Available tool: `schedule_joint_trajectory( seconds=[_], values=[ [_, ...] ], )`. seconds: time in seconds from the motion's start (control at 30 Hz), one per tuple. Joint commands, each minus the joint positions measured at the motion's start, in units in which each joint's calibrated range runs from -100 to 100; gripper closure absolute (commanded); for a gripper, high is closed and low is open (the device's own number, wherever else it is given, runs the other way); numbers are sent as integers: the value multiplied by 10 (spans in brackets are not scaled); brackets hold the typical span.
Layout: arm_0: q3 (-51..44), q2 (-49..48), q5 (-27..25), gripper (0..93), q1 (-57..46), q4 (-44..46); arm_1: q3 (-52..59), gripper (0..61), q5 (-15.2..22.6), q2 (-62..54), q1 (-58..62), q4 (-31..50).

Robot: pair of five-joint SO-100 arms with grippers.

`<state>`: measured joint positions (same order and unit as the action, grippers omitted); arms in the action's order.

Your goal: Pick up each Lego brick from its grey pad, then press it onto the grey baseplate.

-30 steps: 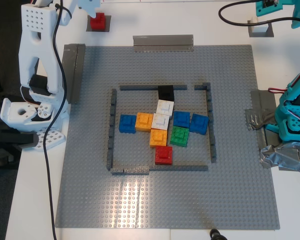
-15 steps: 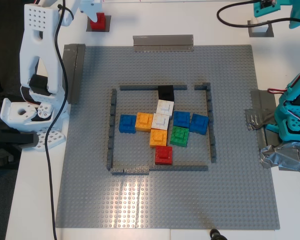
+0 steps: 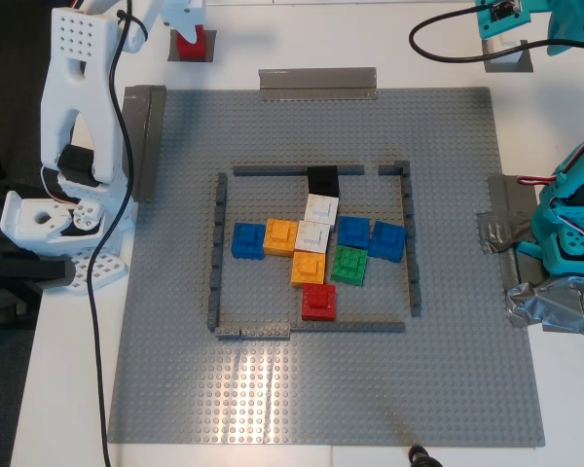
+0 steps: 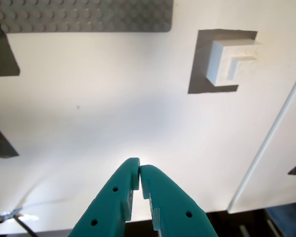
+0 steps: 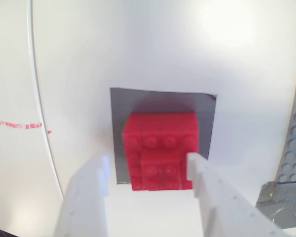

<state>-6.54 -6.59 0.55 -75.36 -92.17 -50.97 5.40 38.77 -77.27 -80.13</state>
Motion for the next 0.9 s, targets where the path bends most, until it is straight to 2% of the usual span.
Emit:
schedule_joint_trajectory(
  seconds=[0.0, 0.13, 0.4, 0.5, 0.7, 0.77, 0.87],
  values=[
    [-14, -15, 2, 927, 13, 4, -52, 416, 5, -9, 1, 3],
    [-31, 9, 2, 927, 22, 14, -52, 413, 1, -5, -1, -4],
    [-90, 77, -1, 927, 22, 103, -52, 419, -3, -3, -7, -12],
    [-97, 97, -2, 927, 26, 147, -53, 473, -8, -4, -10, -11],
    [-99, 126, -3, 927, 31, 199, -55, 524, -1, -7, -14, -16],
    [-99, 135, -3, 927, 30, 201, -55, 572, -3, -7, -14, -19],
    [-99, 146, 1, 863, 26, 202, -61, 590, -5, -7, -13, -20]
  ],
)
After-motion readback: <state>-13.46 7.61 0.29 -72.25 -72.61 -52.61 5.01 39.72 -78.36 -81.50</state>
